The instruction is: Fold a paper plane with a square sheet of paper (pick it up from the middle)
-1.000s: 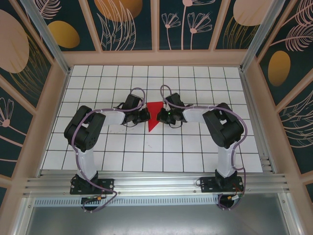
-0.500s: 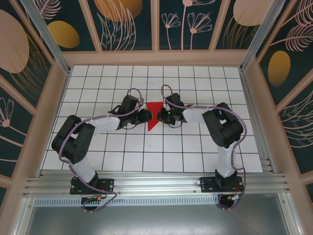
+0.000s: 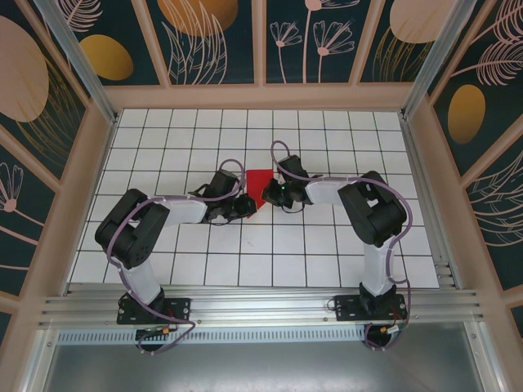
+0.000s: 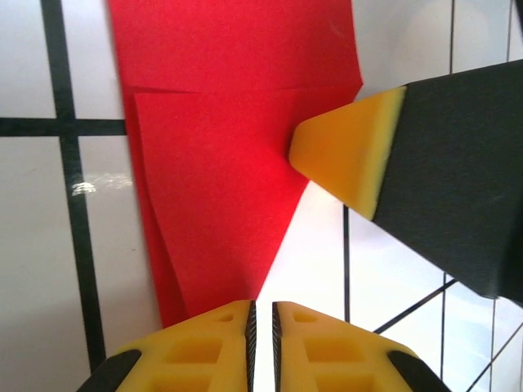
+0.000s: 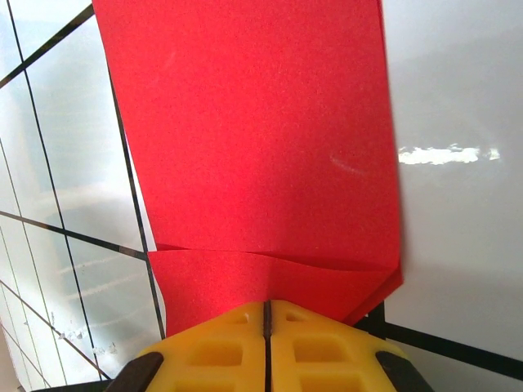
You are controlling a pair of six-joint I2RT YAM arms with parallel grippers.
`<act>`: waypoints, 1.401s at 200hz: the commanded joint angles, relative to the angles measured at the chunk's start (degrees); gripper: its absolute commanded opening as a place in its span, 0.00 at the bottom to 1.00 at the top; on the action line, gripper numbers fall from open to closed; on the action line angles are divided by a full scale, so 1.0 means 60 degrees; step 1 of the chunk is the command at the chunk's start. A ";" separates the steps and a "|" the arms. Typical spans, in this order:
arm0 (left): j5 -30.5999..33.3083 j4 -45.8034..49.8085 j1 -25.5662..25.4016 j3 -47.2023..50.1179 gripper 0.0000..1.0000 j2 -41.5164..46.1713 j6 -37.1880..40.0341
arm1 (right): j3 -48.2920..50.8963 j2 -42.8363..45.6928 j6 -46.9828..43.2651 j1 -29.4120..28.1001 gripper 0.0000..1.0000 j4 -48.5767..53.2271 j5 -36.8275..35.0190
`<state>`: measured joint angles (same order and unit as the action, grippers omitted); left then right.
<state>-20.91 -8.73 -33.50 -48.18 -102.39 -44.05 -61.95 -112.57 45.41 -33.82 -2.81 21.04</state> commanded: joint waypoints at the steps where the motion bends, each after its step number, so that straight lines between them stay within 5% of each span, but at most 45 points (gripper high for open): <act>1: 0.0419 0.0175 0.0016 0.0043 0.16 -0.0138 0.0076 | 0.0180 -0.0368 0.0107 0.0112 0.08 0.0170 -0.0327; 99: 0.1300 0.0759 0.0022 0.0095 0.14 -0.0312 0.0284 | 0.0247 -0.0426 0.0093 0.0158 0.08 0.0248 -0.0386; 171: 0.0307 0.0113 -0.0144 0.0120 0.16 0.0908 0.0013 | 0.0269 -0.0448 0.0084 0.0154 0.08 0.0247 -0.0400; 211: -0.0129 -0.0105 -0.0211 0.0077 0.16 0.0341 -0.0084 | 0.0266 -0.0486 0.0095 0.0173 0.08 0.0255 -0.0401; 280: 0.0595 0.0649 -0.0208 -0.0169 0.14 -0.0253 0.0221 | 0.0291 -0.0517 0.0078 0.0173 0.08 0.0272 -0.0387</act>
<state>-19.97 -7.33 -34.52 -48.01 -102.89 -43.77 -61.93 -112.81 45.54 -33.61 -3.25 21.10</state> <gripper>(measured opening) 0.142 0.080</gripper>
